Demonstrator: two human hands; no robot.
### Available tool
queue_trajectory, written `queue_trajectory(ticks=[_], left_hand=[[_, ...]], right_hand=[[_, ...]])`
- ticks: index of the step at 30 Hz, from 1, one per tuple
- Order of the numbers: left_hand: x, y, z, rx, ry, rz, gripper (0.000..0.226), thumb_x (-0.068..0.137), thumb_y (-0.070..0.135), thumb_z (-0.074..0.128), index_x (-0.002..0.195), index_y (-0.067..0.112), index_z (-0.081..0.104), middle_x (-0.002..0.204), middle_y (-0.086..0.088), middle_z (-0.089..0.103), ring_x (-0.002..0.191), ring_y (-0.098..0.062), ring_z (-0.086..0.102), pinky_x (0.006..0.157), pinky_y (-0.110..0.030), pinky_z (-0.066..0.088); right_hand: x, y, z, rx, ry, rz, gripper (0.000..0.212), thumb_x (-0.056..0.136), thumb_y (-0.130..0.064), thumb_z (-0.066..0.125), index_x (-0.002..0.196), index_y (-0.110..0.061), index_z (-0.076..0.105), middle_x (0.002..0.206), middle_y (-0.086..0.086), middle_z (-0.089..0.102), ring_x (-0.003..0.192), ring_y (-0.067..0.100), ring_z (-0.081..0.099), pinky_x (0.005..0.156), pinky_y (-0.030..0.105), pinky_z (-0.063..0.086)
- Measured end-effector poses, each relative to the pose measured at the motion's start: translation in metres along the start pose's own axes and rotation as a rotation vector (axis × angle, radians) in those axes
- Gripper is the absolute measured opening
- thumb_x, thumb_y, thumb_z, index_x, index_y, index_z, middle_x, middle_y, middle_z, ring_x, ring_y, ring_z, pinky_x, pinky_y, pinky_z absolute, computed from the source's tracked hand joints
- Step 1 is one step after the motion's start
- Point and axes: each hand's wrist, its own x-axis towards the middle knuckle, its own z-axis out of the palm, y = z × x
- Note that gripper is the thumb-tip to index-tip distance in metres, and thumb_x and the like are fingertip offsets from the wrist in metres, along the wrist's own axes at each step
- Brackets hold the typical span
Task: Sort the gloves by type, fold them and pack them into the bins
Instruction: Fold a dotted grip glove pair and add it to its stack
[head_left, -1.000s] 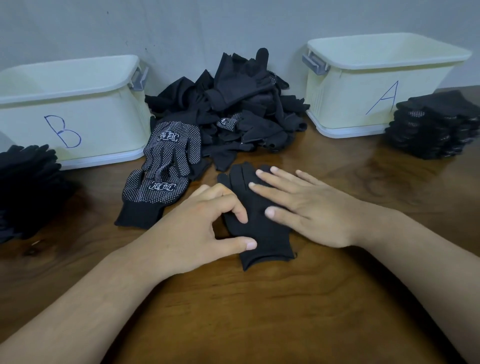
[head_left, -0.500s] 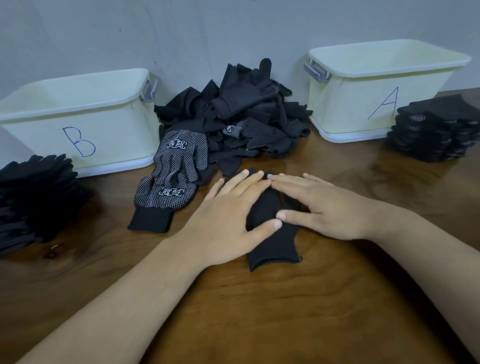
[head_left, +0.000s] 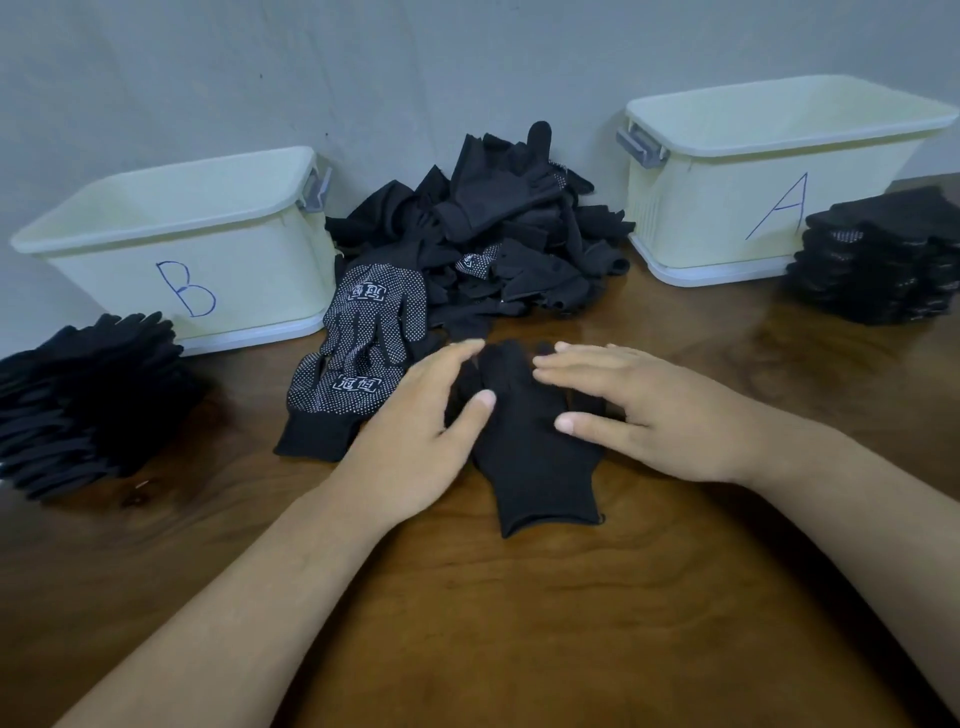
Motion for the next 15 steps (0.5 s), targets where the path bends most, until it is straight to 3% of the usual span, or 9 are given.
queue_trajectory(ticks=[3, 6, 9, 12, 15], left_hand=[[-0.008, -0.007, -0.006, 0.039, -0.012, 0.020, 0.040, 0.109, 0.030, 0.054, 0.149, 0.036, 0.052, 0.147, 0.021, 0.055, 0.139, 0.006, 0.044, 0.118, -0.018, 0.032], [-0.007, -0.007, -0.005, 0.084, -0.036, 0.063, 0.035, 0.110, 0.027, 0.053, 0.144, 0.032, 0.059, 0.145, 0.020, 0.057, 0.139, 0.003, 0.045, 0.120, -0.022, 0.032], [-0.005, -0.010, -0.001, 0.128, -0.055, 0.084, 0.033, 0.108, 0.026, 0.055, 0.141, 0.029, 0.063, 0.148, 0.017, 0.056, 0.141, -0.001, 0.045, 0.122, -0.031, 0.034], [-0.008, -0.007, -0.003, 0.096, -0.012, 0.124, 0.033, 0.107, 0.021, 0.057, 0.139, 0.028, 0.063, 0.148, 0.017, 0.054, 0.143, 0.000, 0.042, 0.123, -0.026, 0.030], [-0.020, -0.004, -0.014, 0.116, -0.050, 0.262, 0.031, 0.102, 0.007, 0.063, 0.125, 0.025, 0.070, 0.134, 0.016, 0.062, 0.134, -0.008, 0.052, 0.114, -0.022, 0.036]], right_hand=[[-0.003, -0.012, -0.003, 0.087, 0.085, -0.099, 0.034, 0.104, -0.046, 0.062, 0.137, -0.042, 0.068, 0.142, -0.031, 0.059, 0.142, -0.007, 0.043, 0.116, 0.024, 0.041], [-0.009, -0.025, -0.004, 0.177, 0.072, -0.193, 0.010, 0.099, -0.037, 0.074, 0.107, -0.036, 0.079, 0.112, -0.022, 0.070, 0.116, 0.009, 0.064, 0.096, 0.029, 0.051], [-0.013, -0.038, -0.003, 0.157, -0.023, -0.247, 0.015, 0.092, -0.048, 0.079, 0.101, -0.037, 0.074, 0.108, -0.020, 0.065, 0.109, 0.009, 0.062, 0.091, 0.031, 0.050], [-0.014, -0.044, 0.004, -0.068, -0.044, -0.288, 0.028, 0.088, -0.064, 0.070, 0.105, -0.042, 0.065, 0.110, -0.023, 0.057, 0.100, 0.005, 0.052, 0.080, 0.029, 0.048], [-0.014, -0.050, 0.007, -0.241, 0.014, -0.329, 0.021, 0.090, -0.057, 0.060, 0.100, -0.039, 0.063, 0.102, -0.020, 0.057, 0.087, 0.002, 0.045, 0.069, 0.026, 0.042]])
